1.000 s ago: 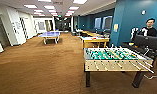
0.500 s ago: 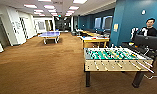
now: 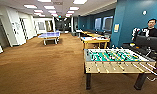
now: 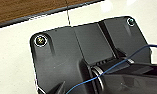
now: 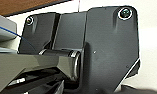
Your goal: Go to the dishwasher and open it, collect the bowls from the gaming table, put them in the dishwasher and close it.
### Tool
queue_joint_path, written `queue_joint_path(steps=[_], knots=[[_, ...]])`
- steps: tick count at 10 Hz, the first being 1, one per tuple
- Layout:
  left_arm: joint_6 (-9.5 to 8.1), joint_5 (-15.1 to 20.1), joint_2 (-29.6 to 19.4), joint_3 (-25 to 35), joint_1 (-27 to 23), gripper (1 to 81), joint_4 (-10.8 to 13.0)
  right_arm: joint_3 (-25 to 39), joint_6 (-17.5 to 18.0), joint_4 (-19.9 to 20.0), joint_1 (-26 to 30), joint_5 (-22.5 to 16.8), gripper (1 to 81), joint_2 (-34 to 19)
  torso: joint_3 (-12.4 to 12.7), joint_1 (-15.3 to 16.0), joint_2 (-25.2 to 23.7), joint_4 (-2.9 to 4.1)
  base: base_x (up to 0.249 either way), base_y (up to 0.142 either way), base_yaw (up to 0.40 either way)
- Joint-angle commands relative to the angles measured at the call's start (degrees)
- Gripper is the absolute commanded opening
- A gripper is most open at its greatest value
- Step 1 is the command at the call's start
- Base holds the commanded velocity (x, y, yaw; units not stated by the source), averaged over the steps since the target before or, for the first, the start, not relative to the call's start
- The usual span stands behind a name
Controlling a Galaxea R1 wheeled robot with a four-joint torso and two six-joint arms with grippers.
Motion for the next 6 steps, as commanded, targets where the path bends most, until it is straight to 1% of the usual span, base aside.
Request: queue_joint_path(steps=[1,6], knots=[[0.00,2.9,-0.1,0.0,-2.4,81.1,-0.2,0.2,-0.2,0.2,2.3,-2.8,81.1,0.2,0.0,0.0,0.0,0.00,0.133,0.000,0.000],[0.09,2.9,-0.2,-0.1,-2.4,81.1,-0.2,0.3,-0.2,0.3,2.2,-2.8,81.1,0.3,0.0,0.0,0.0,0.00,0.135,0.000,0.000]])
